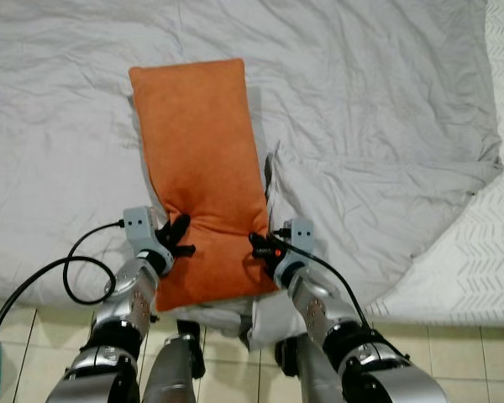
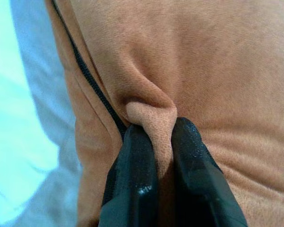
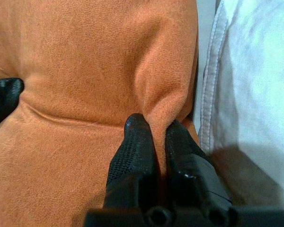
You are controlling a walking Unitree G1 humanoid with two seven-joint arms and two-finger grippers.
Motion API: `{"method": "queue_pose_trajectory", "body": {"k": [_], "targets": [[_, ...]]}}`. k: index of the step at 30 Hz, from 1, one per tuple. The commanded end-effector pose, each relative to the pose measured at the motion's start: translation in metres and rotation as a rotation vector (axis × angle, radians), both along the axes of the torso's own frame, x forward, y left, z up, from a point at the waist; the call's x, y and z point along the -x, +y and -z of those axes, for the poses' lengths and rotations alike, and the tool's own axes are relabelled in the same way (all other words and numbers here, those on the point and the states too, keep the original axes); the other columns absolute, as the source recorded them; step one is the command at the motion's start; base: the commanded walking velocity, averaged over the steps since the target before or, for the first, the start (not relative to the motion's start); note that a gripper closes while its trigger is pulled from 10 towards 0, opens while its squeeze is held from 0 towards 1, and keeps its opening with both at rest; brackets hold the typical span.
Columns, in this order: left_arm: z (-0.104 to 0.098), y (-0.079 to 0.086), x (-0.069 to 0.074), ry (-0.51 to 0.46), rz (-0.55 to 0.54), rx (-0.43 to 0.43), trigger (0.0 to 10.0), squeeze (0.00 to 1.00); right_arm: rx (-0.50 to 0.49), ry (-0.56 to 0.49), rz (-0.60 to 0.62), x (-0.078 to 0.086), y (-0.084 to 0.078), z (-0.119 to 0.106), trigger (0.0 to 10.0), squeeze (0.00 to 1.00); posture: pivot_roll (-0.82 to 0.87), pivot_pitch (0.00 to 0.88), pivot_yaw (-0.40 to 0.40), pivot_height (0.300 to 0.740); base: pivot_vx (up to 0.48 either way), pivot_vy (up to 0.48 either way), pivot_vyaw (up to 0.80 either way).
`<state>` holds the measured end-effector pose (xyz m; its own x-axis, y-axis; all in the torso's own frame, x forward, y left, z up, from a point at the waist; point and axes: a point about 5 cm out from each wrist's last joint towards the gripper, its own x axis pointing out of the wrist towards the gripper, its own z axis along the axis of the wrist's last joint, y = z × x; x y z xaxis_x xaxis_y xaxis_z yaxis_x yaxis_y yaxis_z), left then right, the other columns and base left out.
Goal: Clean up the room
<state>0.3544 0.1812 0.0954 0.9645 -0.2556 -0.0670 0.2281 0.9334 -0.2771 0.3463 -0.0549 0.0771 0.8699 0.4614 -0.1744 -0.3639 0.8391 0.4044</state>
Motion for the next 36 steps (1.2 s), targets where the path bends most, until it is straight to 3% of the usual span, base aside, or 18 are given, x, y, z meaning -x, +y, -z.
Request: {"method": "queue_pose_trajectory", "body": {"k": [1,3,5,9,11,13,15,16,22,23,25,26,29,30,31,36], "targets": [[0.035,-0.003,0.019,0.137,0.036,-0.086,0.0,0.0,0.023,0.197,0.056,0.023,-0.01,0.042,0.0,0.0,-0.02,0.56,-0.056,0.74,0.0,0.0,0.0],[0.027,-0.003,0.018,0.081,0.068,-0.136,0.0,0.0,0.041,0.165,0.065,0.018,-0.016,0.037,0.0,0.0,0.0,0.481,-0.053,0.74,0.0,0.0,0.0],[0.02,-0.004,0.018,0.038,0.095,-0.167,0.0,0.0,0.045,0.141,0.079,0.013,-0.021,0.031,0.0,0.0,0.0,0.461,-0.052,0.74,0.0,0.0,0.0],[-0.006,-0.006,0.017,-0.112,0.161,-0.304,0.0,0.0,0.076,0.004,0.164,-0.007,-0.044,0.003,0.0,0.0,0.02,0.269,-0.05,0.74,0.0,0.0,0.0],[-0.013,-0.006,0.015,-0.135,0.16,-0.321,0.0,0.0,0.076,-0.031,0.189,-0.011,-0.05,-0.005,0.0,0.0,0.02,0.252,-0.049,0.74,0.0,0.0,0.0],[-0.031,-0.002,0.006,-0.187,0.143,-0.373,0.0,0.0,0.096,-0.127,0.257,-0.021,-0.064,-0.025,0.0,0.0,0.02,0.124,-0.044,0.74,0.0,0.0,0.0],[-0.038,-0.001,0.001,-0.208,0.133,-0.396,0.0,0.0,0.106,-0.176,0.298,-0.024,-0.071,-0.034,0.0,0.0,0.01,0.081,-0.038,0.74,0.0,0.0,0.0],[-0.054,0.0,-0.005,-0.258,0.105,-0.439,0.0,0.0,0.133,-0.282,0.367,-0.027,-0.084,-0.054,0.0,0.0,0.0,0.015,-0.034,0.74,0.0,0.0,0.0],[-0.063,-0.003,-0.011,-0.293,0.082,-0.448,0.0,0.0,0.181,-0.43,0.455,-0.027,-0.101,-0.079,0.0,0.0,-0.01,0.0,-0.025,0.74,0.0,0.0,0.0],[-0.061,-0.003,-0.011,-0.29,0.057,-0.48,3.3,0.0,0.226,-0.507,0.505,-0.021,-0.111,-0.09,0.0,0.0,-0.04,0.0,-0.015,0.74,0.0,0.0,0.0],[-0.06,-0.002,-0.011,-0.286,0.042,-0.5,3.3,0.0,0.241,-0.526,0.523,-0.018,-0.115,-0.093,0.0,0.0,-0.04,0.0,-0.013,0.74,0.0,0.0,0.0],[-0.056,-0.002,-0.011,-0.26,0.041,-0.48,10.0,0.0,0.258,-0.532,0.547,-0.014,-0.119,-0.092,0.0,0.0,-0.04,0.0,-0.011,0.74,0.0,0.0,0.0],[-0.052,-0.004,-0.007,-0.264,0.029,-0.439,10.0,0.0,0.283,-0.51,0.564,-0.001,-0.127,-0.08,0.0,0.0,-0.05,0.0,-0.007,0.74,0.0,0.0,0.0],[-0.05,-0.007,-0.004,-0.275,0.038,-0.437,10.0,0.0,0.3,-0.499,0.554,0.006,-0.129,-0.071,4.5,0.0,-0.05,0.0,0.006,0.74,0.0,0.0,0.0],[-0.049,-0.01,0.0,-0.295,0.041,-0.445,10.0,0.0,0.318,-0.488,0.55,0.014,-0.131,-0.063,10.0,0.0,-0.05,0.0,0.006,0.74,0.0,0.0,0.0],[-0.034,-0.022,0.016,-0.296,0.054,-0.434,10.0,0.0,0.41,-0.418,0.568,0.046,-0.149,-0.029,10.0,0.0,-0.05,0.0,0.021,0.74,0.0,0.0,-0.31]]}}
